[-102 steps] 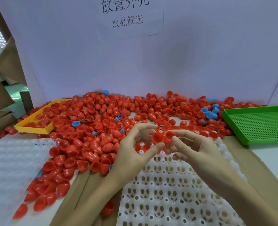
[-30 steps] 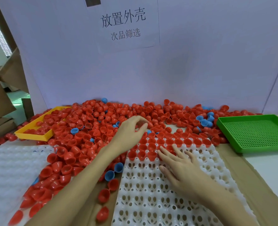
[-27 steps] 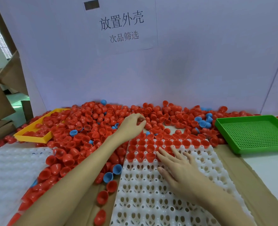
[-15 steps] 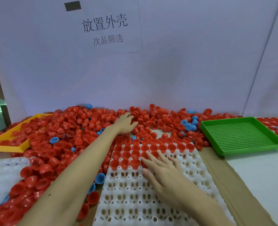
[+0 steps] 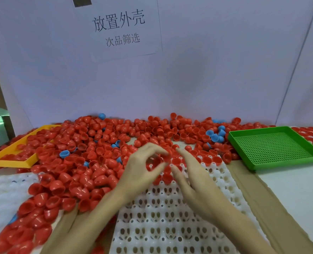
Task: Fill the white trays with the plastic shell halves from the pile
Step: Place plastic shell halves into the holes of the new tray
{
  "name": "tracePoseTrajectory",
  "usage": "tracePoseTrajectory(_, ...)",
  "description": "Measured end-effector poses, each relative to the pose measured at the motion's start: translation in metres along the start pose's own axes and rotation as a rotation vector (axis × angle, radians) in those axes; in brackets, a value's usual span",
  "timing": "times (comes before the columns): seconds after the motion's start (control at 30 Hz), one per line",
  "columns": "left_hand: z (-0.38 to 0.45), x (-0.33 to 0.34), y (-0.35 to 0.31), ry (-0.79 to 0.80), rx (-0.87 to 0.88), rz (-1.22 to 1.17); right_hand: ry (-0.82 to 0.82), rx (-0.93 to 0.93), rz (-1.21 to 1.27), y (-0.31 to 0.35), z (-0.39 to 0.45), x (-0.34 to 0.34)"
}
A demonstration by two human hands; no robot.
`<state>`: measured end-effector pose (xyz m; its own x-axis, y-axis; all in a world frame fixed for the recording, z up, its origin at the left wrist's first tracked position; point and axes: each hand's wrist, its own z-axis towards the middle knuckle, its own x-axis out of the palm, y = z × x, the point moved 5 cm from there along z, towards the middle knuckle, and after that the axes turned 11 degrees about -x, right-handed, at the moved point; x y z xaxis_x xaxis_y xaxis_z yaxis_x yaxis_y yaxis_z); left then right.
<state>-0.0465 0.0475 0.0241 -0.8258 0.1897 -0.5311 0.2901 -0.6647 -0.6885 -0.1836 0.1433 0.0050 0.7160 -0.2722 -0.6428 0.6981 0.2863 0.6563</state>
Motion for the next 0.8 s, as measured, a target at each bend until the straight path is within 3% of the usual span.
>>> tracePoseTrajectory(0.1, -0.036, 0.010, -0.014, 0.082, -0.049, -0.070, -0.078, -0.046, 0.186, 0.002, 0.001, -0.009)
tracePoseTrajectory(0.17, -0.050, 0.014, -0.017, 0.095, -0.077, -0.088, -0.065, -0.090, 0.170, 0.002, 0.001, -0.010)
tracePoseTrajectory(0.37, -0.058, 0.000, -0.012, 0.005, -0.158, -0.049, 0.001, -0.092, 0.250, 0.002, 0.002, -0.012)
tracePoseTrajectory(0.8, -0.062, -0.004, -0.006, -0.052, -0.331, -0.264, 0.048, -0.134, 0.246, 0.007, -0.001, -0.012)
